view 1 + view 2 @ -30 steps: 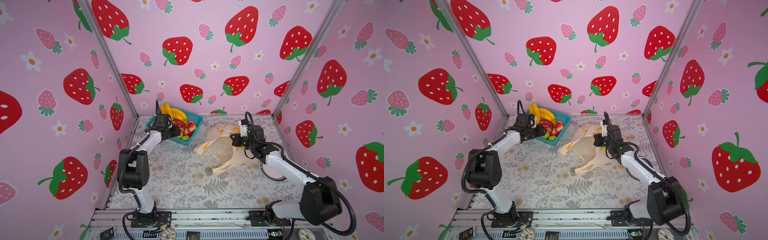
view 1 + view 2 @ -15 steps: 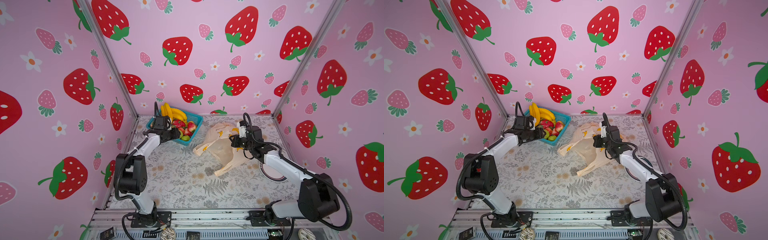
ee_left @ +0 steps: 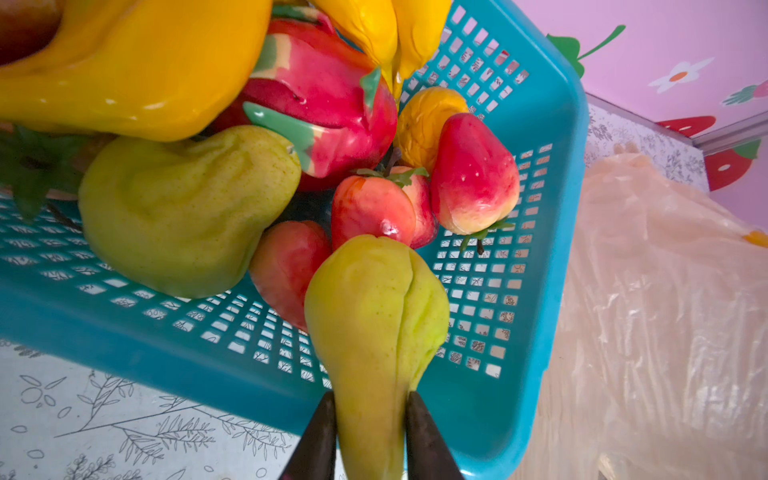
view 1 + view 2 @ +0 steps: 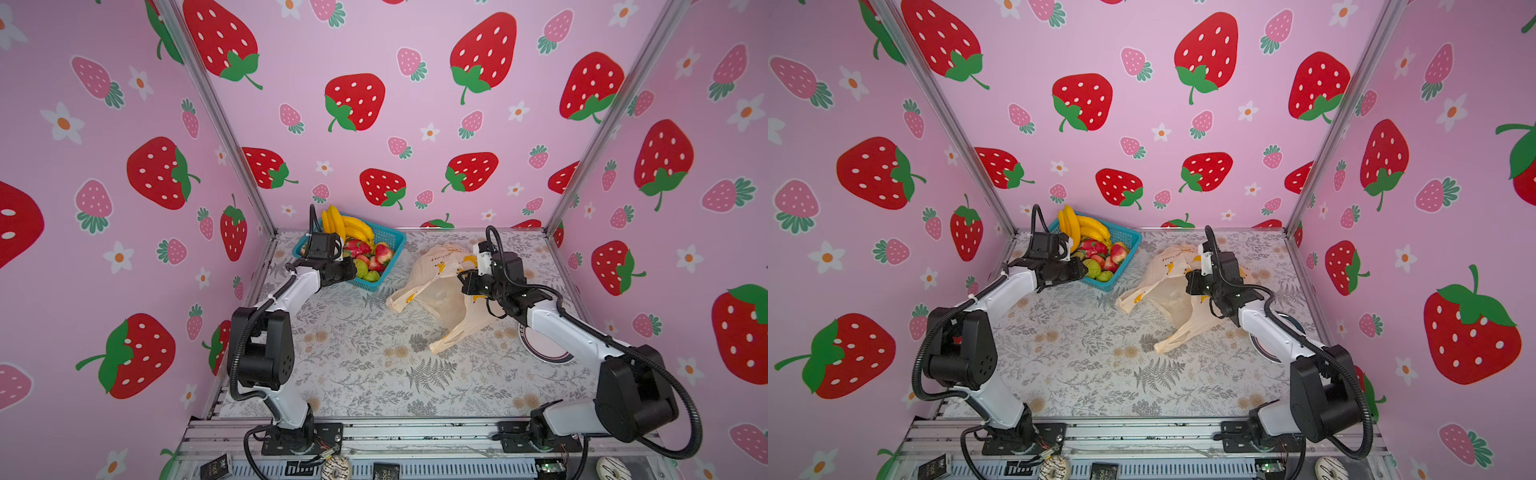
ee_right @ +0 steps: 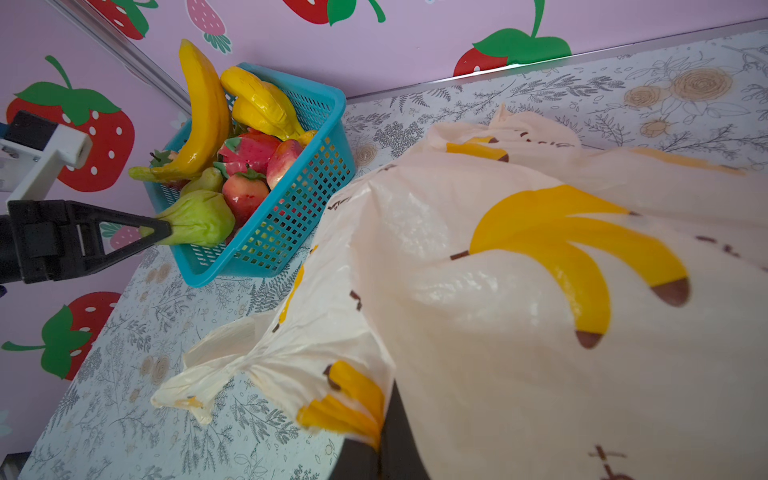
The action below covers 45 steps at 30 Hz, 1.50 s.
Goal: Place the fake fruits into the plastic bag and tie a complex knot
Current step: 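Carry the green pear into the bag mouth with the left gripper and release it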
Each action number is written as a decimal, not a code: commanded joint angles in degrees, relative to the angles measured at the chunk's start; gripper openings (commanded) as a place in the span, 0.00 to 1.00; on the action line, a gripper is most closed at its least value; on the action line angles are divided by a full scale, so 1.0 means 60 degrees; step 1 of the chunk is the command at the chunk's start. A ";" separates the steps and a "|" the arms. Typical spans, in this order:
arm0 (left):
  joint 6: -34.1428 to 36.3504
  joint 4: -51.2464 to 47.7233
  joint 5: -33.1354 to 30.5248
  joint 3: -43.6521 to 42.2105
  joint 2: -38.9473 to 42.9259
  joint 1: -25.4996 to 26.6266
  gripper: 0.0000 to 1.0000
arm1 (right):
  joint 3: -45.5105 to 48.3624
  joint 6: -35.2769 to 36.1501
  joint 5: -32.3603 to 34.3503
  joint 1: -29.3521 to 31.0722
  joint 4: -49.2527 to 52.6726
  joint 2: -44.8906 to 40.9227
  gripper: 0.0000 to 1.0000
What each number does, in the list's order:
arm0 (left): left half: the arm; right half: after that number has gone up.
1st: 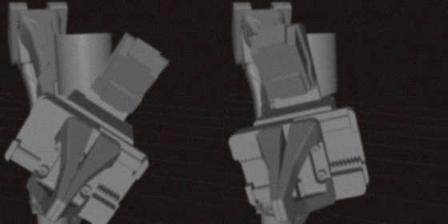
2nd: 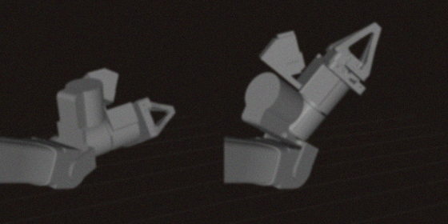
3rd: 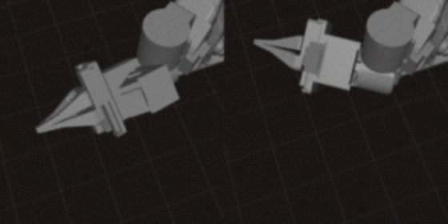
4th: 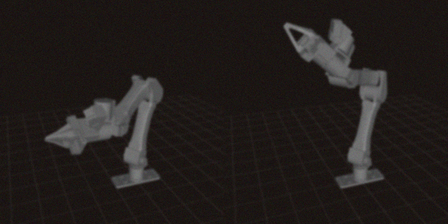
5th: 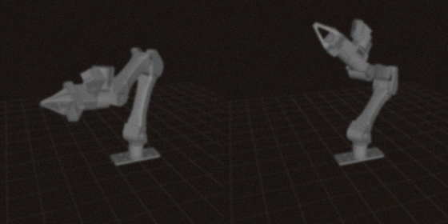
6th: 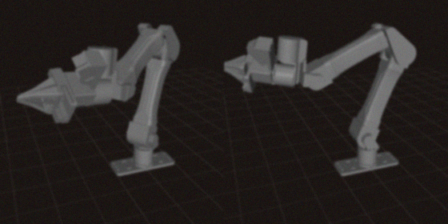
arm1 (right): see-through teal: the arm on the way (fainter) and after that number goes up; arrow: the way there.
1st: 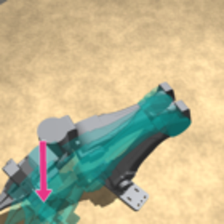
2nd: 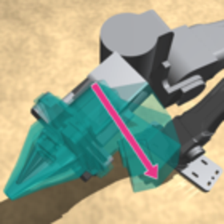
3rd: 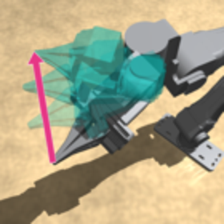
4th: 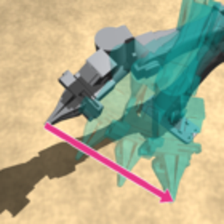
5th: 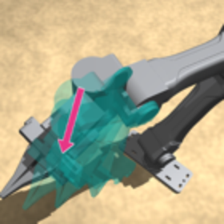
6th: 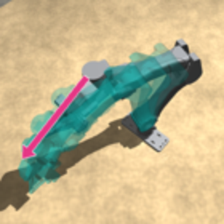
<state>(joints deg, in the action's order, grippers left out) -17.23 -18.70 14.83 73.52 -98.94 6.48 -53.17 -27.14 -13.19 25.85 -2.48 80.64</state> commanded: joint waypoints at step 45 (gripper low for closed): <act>-0.1270 0.3448 -0.4040 -0.3293 0.3413 0.7623 0.15 | 0.0931 -0.2820 -0.2866 0.0726 -0.0706 -0.2151 0.00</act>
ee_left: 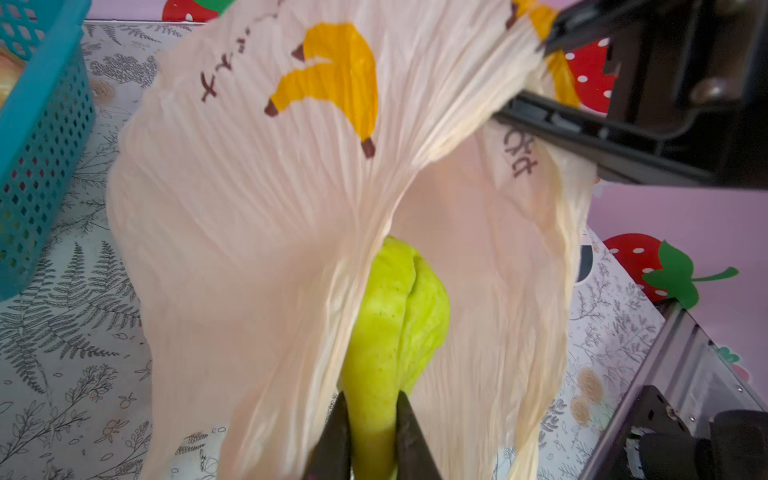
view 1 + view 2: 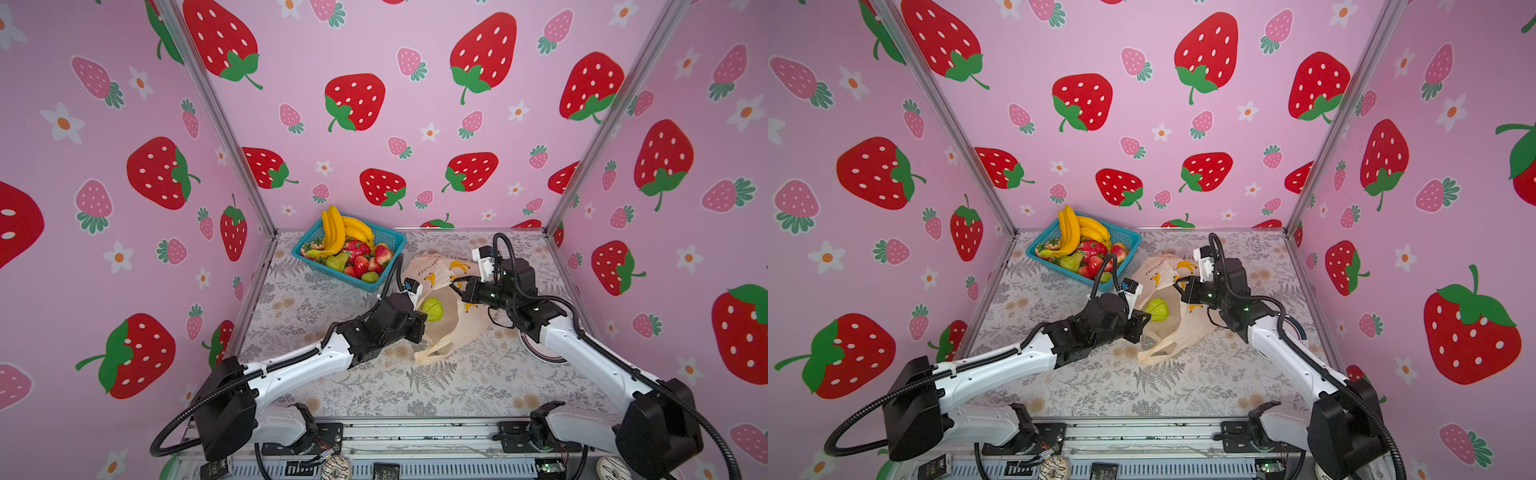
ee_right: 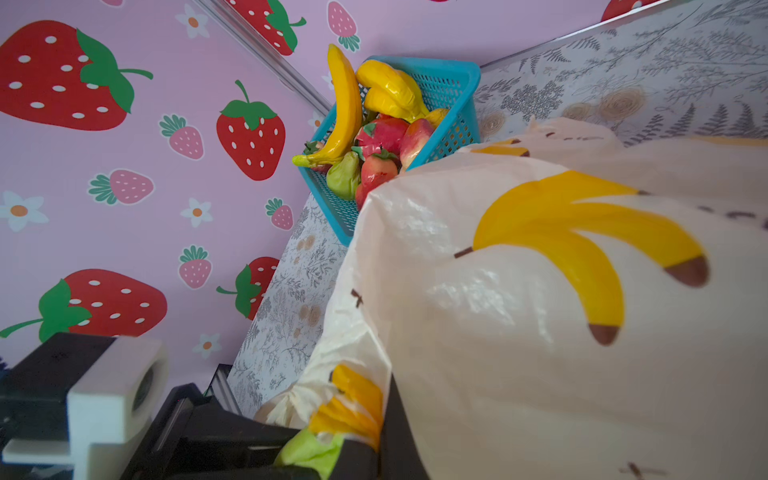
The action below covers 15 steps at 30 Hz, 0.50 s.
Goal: Place the fake fruits into the plastic bag and tie a complex knot
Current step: 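Carry the green pear into the bag mouth with the left gripper and release it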
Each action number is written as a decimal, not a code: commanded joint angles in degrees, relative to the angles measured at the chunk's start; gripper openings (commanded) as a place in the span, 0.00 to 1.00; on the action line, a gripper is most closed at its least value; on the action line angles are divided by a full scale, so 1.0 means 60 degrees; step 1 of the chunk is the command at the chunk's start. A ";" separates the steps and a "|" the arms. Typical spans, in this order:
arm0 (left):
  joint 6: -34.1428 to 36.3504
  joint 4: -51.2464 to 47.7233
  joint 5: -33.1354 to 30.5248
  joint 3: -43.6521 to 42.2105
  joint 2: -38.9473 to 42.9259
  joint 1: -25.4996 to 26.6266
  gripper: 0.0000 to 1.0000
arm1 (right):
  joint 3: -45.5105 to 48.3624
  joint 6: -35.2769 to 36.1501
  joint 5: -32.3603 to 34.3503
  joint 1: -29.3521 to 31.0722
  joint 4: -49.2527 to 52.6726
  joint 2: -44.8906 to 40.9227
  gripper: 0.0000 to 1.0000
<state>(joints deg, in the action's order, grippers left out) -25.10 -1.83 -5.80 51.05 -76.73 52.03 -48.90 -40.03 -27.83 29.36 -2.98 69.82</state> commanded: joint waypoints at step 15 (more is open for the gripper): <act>-0.1053 0.3211 -0.0614 0.1145 -0.2942 0.0098 0.24 | 0.2807 -0.5984 -0.0275 0.0511 -0.5385 -0.1235 0.00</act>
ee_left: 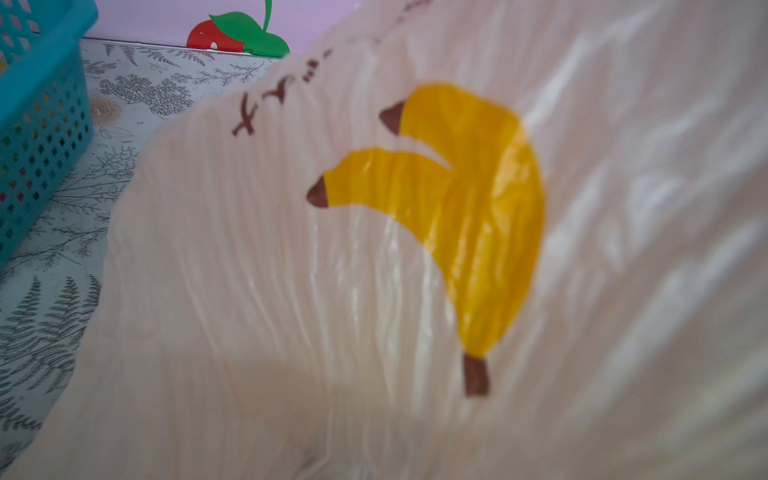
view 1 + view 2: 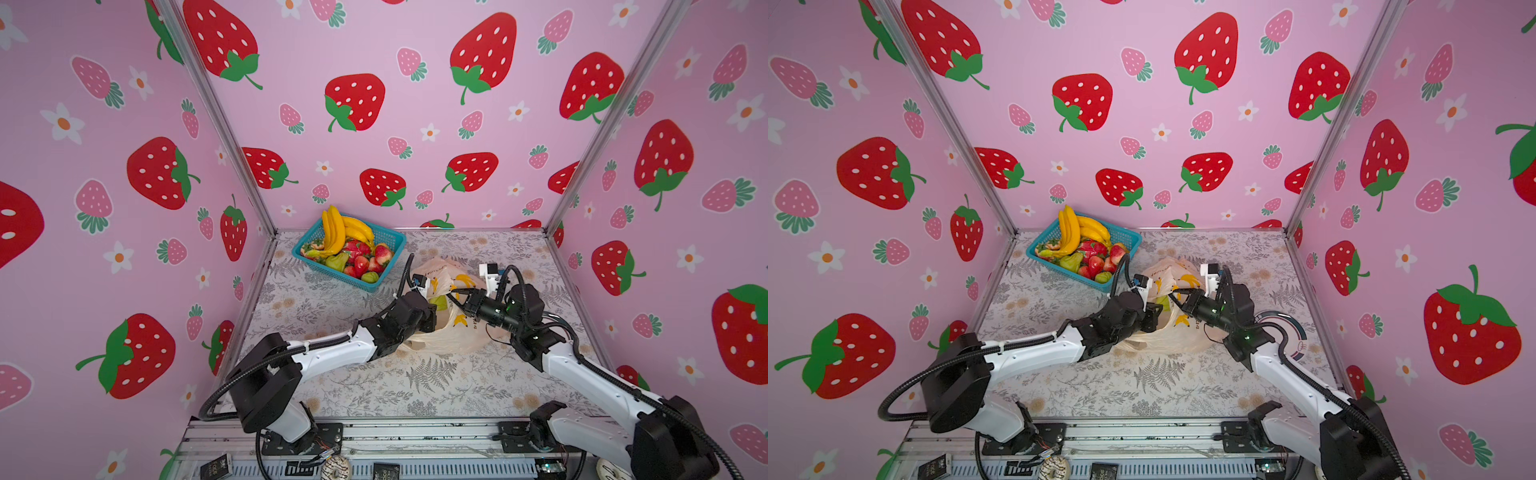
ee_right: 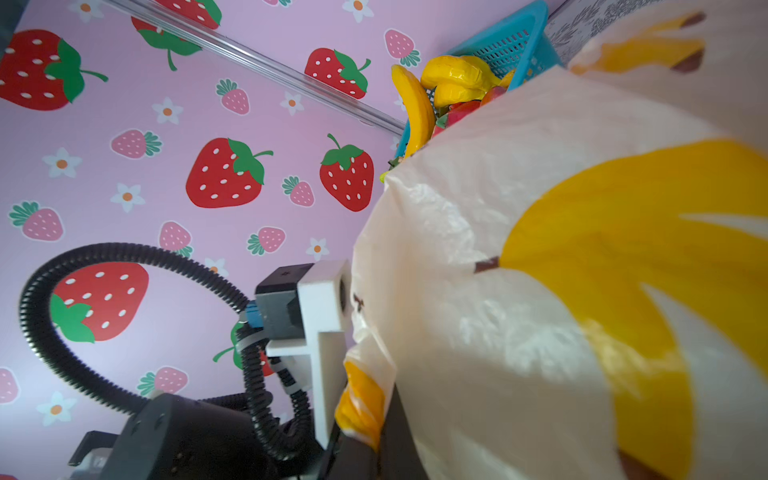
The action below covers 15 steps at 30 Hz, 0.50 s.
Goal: Place the fake fruits into the plastic bag and tie a complex knot
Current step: 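Carry the green pear into the bag mouth with the left gripper and release it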
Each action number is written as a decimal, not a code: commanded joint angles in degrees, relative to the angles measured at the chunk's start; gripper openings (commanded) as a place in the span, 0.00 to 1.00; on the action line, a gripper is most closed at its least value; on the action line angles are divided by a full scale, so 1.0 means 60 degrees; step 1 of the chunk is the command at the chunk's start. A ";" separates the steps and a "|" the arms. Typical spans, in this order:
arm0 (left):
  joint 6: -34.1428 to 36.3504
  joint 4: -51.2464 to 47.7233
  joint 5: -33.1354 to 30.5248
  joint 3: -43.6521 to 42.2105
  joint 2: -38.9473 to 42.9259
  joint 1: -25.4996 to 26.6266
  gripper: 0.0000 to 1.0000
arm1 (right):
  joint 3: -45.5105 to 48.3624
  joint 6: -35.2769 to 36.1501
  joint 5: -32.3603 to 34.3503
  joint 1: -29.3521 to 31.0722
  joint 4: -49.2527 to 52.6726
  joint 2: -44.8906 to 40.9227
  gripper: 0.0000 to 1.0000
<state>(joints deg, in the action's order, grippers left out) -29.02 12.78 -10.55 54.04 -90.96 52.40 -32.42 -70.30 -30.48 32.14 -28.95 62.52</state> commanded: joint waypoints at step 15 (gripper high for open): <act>0.0150 0.0323 0.1357 -0.0085 0.0344 -0.0355 0.62 | -0.0134 -0.0485 -0.0449 -0.1141 -0.1253 0.1061 0.00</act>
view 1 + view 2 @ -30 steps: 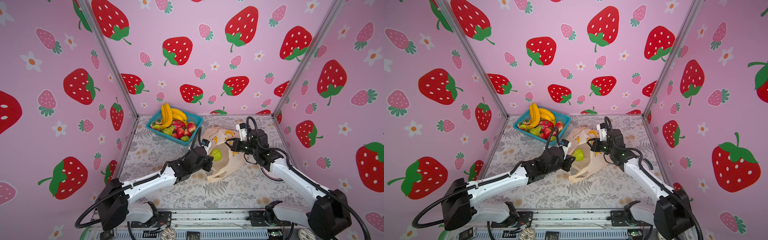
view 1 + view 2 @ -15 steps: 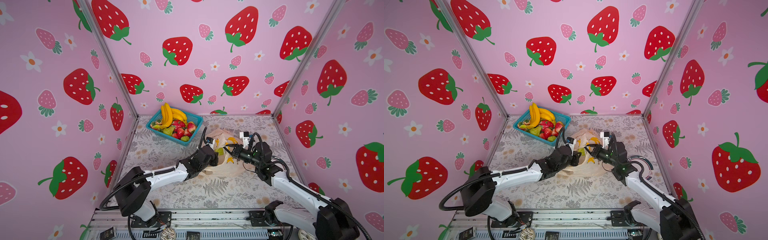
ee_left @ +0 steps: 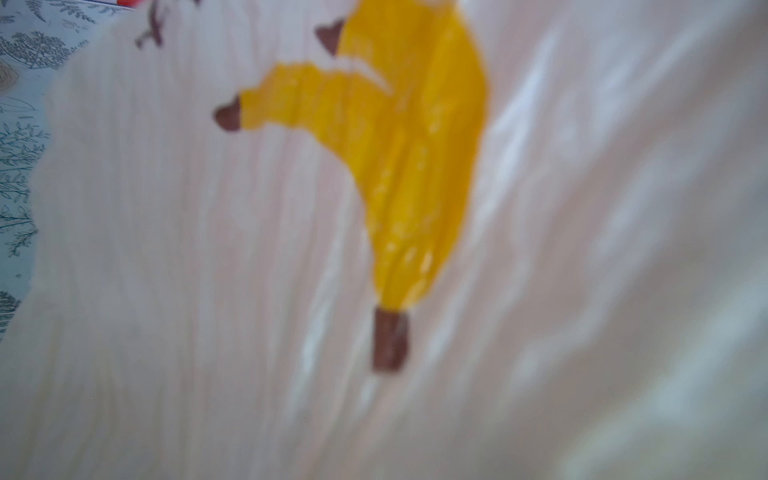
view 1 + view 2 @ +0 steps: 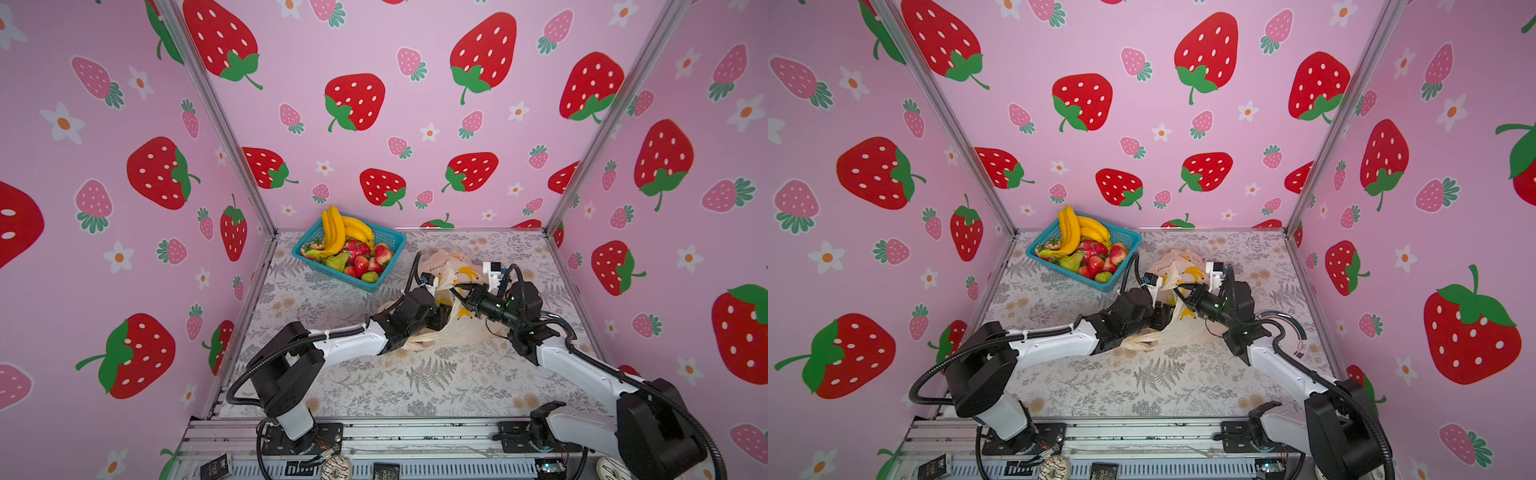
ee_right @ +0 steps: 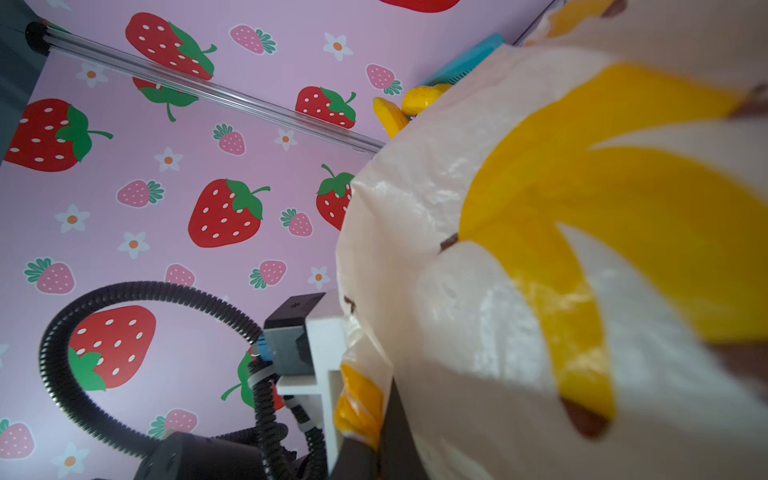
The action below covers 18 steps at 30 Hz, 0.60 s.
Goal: Place the fake fruits into the plastic bag and tie a complex knot
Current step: 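Carry the green pear into the bag mouth with the left gripper and release it, then withdraw the left gripper from the bag back toward the basket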
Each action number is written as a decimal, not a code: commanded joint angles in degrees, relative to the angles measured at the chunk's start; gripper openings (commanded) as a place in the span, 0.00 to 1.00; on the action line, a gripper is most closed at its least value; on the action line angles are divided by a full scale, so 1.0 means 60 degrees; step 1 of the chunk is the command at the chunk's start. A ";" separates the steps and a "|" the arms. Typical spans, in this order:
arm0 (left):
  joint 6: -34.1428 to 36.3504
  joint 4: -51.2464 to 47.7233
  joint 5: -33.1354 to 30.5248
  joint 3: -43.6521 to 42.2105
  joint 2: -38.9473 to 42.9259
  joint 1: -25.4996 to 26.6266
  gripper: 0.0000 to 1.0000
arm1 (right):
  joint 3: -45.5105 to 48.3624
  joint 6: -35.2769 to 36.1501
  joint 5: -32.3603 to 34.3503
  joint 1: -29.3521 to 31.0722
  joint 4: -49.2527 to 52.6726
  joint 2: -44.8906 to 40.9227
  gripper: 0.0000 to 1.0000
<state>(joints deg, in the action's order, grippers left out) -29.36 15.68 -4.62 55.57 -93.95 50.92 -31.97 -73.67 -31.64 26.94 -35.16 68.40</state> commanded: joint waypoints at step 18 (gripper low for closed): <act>-0.3683 -0.2397 0.0019 -0.5632 0.8236 -0.1564 0.74 | -0.1132 0.1952 -0.1255 -0.1340 0.0689 0.1305 0.00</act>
<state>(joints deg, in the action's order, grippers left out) -40.77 2.37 -6.76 26.30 -43.42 43.16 -37.12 -62.06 -38.92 19.31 -29.17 75.68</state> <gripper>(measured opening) 0.742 0.047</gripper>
